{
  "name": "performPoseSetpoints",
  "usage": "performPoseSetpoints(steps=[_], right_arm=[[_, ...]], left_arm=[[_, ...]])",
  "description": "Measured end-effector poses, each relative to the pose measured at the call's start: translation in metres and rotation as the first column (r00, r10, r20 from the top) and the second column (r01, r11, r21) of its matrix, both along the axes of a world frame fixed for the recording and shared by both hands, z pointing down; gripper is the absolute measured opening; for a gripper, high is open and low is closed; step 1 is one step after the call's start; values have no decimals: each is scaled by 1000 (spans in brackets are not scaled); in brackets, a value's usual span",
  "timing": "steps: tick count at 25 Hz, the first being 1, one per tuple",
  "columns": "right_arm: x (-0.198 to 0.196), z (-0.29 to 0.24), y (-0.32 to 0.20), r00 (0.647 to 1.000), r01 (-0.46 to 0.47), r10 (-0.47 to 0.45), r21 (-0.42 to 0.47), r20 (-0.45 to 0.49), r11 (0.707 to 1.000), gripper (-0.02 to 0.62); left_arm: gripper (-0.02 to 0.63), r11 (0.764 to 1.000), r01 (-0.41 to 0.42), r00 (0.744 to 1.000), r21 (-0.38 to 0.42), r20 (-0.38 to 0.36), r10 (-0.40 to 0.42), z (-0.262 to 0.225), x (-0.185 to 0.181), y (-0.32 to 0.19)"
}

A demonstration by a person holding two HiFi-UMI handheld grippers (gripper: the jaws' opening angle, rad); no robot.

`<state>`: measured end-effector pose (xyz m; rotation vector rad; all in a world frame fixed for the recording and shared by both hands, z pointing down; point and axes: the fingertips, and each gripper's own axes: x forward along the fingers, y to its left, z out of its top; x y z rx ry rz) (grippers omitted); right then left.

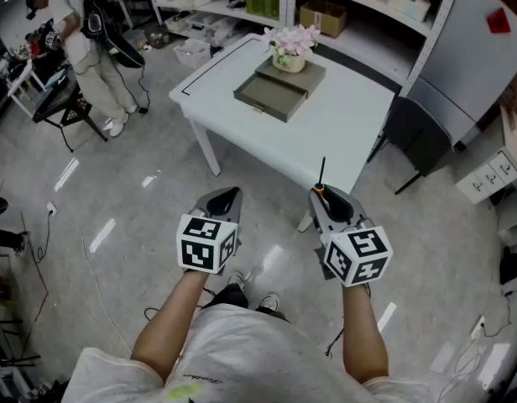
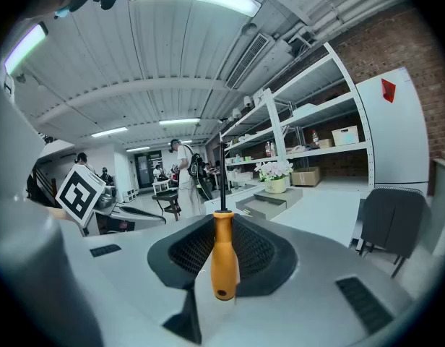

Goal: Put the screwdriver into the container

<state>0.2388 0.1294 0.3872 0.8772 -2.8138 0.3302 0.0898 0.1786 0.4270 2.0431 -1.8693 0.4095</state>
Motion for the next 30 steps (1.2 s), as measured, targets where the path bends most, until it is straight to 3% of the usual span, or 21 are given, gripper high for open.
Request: performPoseSetpoints(steps=[10,30], right_arm=[[-30,7,-19,1000,-1,0,-20,-13,1000,80],[-133,1,-128,997,-65,64,-19,-35,998,80]], left_arm=[[3,1000,3,1000,-1,-25,-3,8,-30,-21],[3,998,-67,996,4,-51,67,2,-140,-145]])
